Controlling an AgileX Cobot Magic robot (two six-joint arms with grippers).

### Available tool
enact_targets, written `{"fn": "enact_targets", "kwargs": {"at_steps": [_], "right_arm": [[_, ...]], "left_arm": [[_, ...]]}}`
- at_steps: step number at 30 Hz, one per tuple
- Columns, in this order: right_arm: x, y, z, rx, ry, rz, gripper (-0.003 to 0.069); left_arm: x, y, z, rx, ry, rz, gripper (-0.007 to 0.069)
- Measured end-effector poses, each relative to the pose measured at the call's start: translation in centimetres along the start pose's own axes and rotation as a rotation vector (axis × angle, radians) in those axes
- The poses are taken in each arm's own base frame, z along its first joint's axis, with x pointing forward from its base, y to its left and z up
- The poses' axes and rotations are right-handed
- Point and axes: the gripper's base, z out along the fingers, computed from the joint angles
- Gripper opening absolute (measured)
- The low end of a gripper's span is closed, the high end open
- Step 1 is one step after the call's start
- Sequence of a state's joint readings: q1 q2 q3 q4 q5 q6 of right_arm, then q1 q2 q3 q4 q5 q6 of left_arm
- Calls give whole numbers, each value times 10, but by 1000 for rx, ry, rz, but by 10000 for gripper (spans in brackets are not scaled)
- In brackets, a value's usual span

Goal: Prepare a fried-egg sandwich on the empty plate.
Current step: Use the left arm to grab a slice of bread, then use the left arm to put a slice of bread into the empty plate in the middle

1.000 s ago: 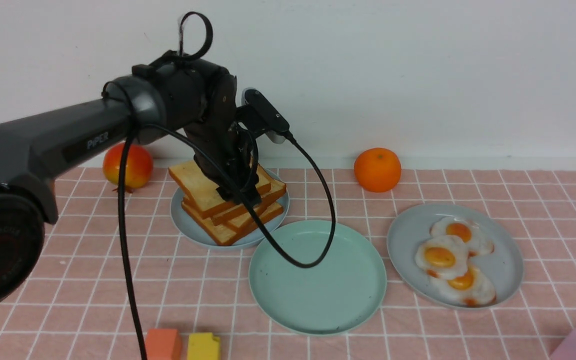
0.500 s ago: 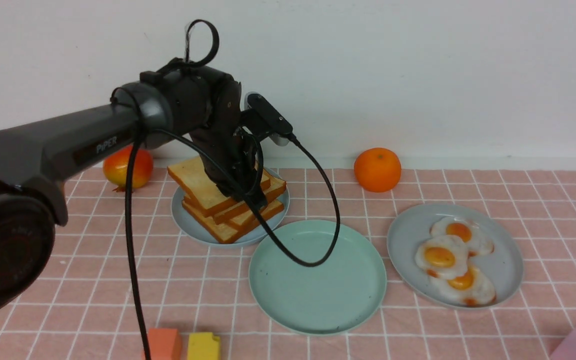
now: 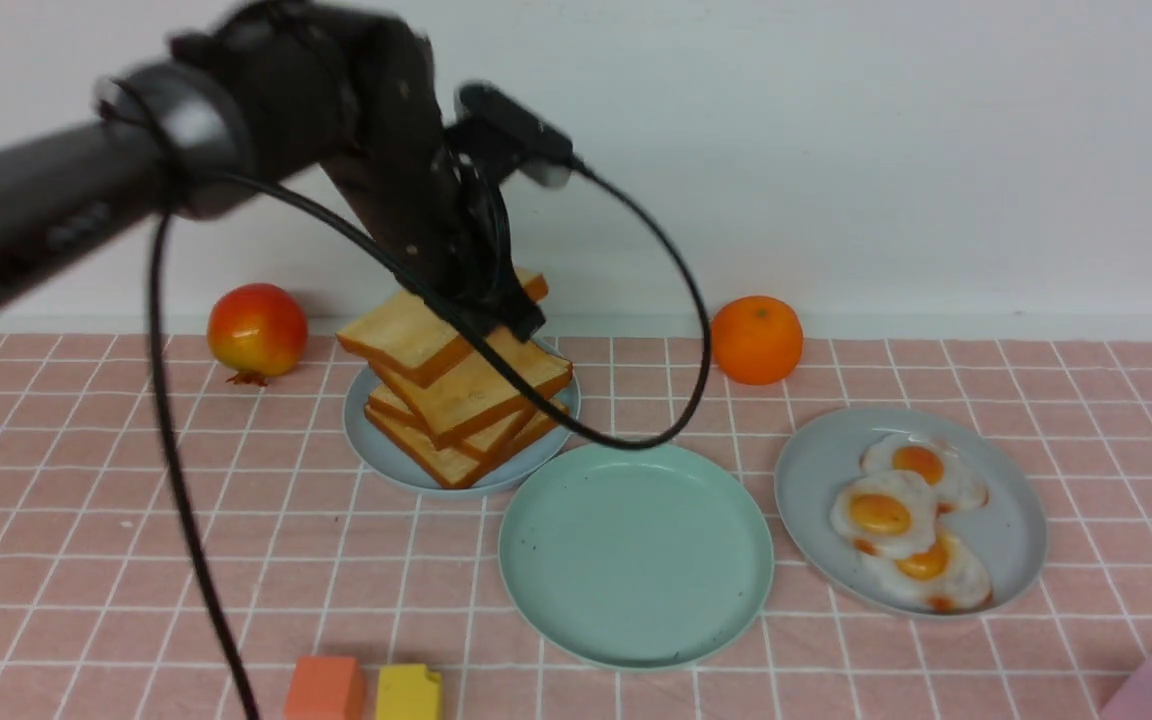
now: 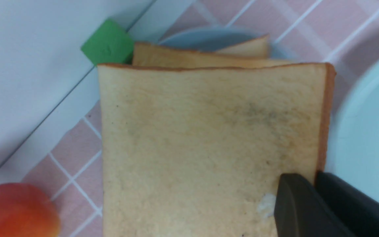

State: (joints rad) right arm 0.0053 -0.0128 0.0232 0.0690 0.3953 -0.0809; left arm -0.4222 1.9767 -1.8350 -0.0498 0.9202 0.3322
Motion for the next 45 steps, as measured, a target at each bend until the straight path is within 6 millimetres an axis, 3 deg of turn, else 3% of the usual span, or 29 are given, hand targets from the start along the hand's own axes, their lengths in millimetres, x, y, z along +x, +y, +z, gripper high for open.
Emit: {"fn": "enact_targets", "kwargs": {"at_steps": [3, 5, 6, 7, 10, 13, 20, 27, 35, 39, 42, 43, 45], "right_arm": [[0, 0, 0, 0, 0, 0, 242], [0, 0, 0, 0, 0, 0, 242], [0, 0, 0, 0, 0, 0, 242], [0, 0, 0, 0, 0, 0, 242], [0, 0, 0, 0, 0, 0, 242], [0, 0, 0, 0, 0, 0, 242], [0, 0, 0, 0, 0, 0, 242], [0, 0, 0, 0, 0, 0, 242], [0, 0, 0, 0, 0, 0, 242], [0, 0, 0, 0, 0, 0, 242], [0, 0, 0, 0, 0, 0, 242], [0, 0, 0, 0, 0, 0, 242], [0, 0, 0, 0, 0, 0, 242]], "left_arm": [[5, -19, -12, 35, 0, 30, 64], [14, -61, -12, 88, 8, 119, 64], [13, -64, -12, 91, 2, 127, 64], [19, -88, -7, 118, 1, 176, 64], [32, -130, 13, 157, 7, 272, 64], [35, -143, 29, 149, 8, 325, 64], [38, -150, 58, 154, -4, 320, 64], [41, -153, 73, 163, -3, 304, 73], [42, -153, 77, 166, -1, 300, 286], [38, -153, 64, 176, -12, 284, 400], [35, -152, 48, 189, -20, 265, 429], [33, -151, 38, 198, -28, 254, 434], [22, -151, -9, 230, -102, 164, 395]]}}
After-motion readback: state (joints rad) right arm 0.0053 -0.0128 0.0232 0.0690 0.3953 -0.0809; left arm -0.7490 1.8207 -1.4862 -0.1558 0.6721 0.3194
